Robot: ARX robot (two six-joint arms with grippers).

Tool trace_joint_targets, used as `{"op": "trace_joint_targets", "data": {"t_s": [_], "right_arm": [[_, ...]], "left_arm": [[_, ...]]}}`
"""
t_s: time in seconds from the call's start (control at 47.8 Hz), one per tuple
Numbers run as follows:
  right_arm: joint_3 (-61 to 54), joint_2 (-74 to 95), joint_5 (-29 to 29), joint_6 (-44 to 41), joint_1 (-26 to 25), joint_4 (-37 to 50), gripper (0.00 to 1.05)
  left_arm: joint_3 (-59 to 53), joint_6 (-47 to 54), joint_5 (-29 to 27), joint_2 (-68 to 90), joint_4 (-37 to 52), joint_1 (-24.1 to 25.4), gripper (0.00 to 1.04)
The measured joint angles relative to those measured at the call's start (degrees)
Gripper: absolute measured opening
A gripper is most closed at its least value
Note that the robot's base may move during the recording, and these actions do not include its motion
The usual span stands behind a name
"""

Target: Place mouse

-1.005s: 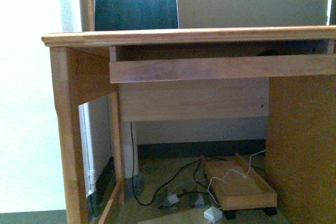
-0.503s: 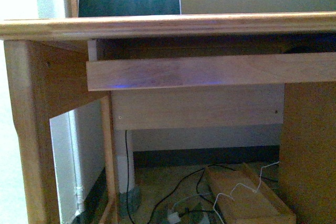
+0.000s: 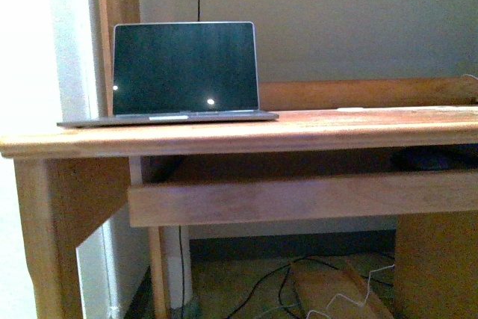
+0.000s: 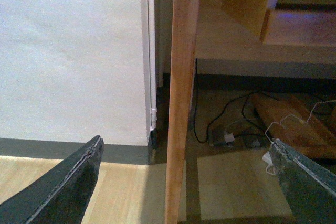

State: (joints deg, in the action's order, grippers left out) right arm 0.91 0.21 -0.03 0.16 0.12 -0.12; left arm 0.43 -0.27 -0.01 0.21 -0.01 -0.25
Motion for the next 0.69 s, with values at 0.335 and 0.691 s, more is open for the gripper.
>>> {"op": "trace_joint_targets", "data": {"t_s": [0.335, 0.691], "right_arm": [[0.00, 0.00, -0.04, 0.00, 0.00, 0.02, 0.97], [0.00, 0.00, 0.07, 0.00, -0.02, 0.02, 0.97]], "left_arm": [[5.92, -8.63, 9.16, 10.75, -10.58, 2.23, 0.97], [8.79, 28.33, -6.49, 67.12, 43.04, -9.44, 0.97]]}}
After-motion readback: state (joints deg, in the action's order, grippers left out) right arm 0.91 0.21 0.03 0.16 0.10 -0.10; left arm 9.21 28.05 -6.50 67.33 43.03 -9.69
